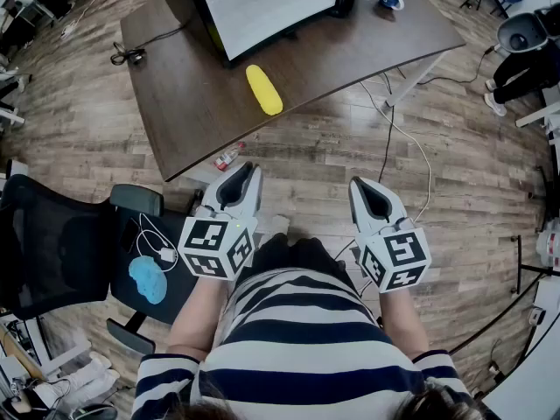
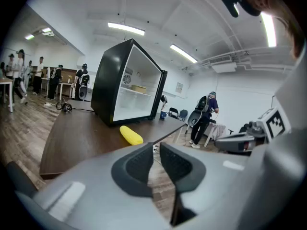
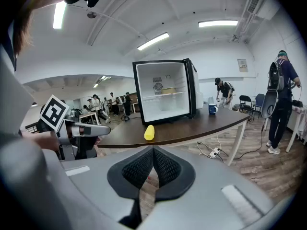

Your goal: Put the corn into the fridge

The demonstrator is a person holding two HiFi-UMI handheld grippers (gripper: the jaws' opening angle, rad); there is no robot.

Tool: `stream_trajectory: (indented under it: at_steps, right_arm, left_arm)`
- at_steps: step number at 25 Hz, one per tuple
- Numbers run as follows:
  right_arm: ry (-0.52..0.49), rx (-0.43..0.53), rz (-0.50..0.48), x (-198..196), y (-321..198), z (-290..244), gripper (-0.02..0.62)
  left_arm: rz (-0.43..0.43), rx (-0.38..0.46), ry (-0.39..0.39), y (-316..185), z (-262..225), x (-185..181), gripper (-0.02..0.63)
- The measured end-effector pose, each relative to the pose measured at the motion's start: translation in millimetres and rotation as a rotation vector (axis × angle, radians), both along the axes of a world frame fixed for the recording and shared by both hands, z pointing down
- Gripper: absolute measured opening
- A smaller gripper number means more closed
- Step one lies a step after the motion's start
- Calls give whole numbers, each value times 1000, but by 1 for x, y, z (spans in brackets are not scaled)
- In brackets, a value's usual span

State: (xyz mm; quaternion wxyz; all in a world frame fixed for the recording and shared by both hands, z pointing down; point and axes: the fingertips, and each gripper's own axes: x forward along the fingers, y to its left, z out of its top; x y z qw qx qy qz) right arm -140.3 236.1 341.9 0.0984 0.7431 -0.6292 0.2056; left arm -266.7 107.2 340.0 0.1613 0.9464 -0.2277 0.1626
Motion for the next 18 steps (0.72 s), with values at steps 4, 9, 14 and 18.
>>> stream_trajectory:
  at_steps: [4,9,14,18]
  right_arm:
    - [-13,14,10,-1,-8,2,-6]
    - [-40,30,17,1,-20,6,-6]
    - [-38,11,15,3,-45,10,-6]
    - [-32,5,8,2,-67,12,-6]
  left_arm:
    - [26,-6,-3,-6,4,2,0]
    - [52,-25,-15,-15,11,7,0]
    - [49,-40,-22,-39,17,9,0]
    - [39,-37,-19,-59,19,10,0]
